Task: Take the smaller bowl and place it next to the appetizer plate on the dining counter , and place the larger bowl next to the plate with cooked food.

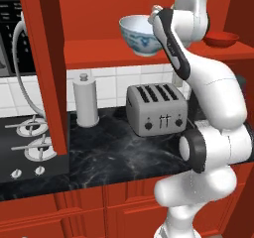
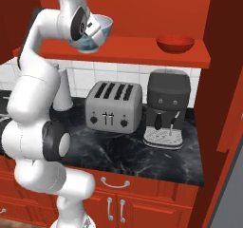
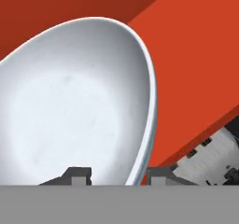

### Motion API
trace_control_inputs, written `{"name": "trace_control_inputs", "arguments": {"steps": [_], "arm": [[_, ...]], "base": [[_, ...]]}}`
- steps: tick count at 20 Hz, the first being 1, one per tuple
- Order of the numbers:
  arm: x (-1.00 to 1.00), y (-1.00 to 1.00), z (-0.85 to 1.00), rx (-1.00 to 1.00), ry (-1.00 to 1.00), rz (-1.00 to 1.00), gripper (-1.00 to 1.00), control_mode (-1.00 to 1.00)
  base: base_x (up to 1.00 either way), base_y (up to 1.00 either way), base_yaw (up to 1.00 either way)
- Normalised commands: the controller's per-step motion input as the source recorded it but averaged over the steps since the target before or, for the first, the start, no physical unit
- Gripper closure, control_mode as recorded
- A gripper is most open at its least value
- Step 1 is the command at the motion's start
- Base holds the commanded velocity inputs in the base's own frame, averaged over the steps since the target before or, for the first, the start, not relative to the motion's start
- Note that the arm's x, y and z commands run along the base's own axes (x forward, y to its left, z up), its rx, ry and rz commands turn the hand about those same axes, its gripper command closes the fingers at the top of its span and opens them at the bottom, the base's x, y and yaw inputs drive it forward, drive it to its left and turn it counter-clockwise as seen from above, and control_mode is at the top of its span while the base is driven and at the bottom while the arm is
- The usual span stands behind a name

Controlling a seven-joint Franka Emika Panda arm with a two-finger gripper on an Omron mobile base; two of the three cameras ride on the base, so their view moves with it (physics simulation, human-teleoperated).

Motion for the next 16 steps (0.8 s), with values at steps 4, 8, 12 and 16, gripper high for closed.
{"name": "trace_control_inputs", "arguments": {"steps": [4,8,12,16], "arm": [[-1.00,-0.44,-0.52,0.01,-0.25,-0.12,1.00,-1.00],[-1.00,-0.48,-0.18,0.03,-0.12,-0.14,1.00,-1.00],[-1.00,-0.37,0.00,0.02,-0.01,-0.10,1.00,-1.00],[-0.90,-0.29,0.00,0.00,-0.05,-0.06,1.00,-1.00]], "base": [[0.00,0.00,0.00],[0.00,0.00,0.00],[0.00,0.00,0.00],[0.00,0.00,0.00]]}}
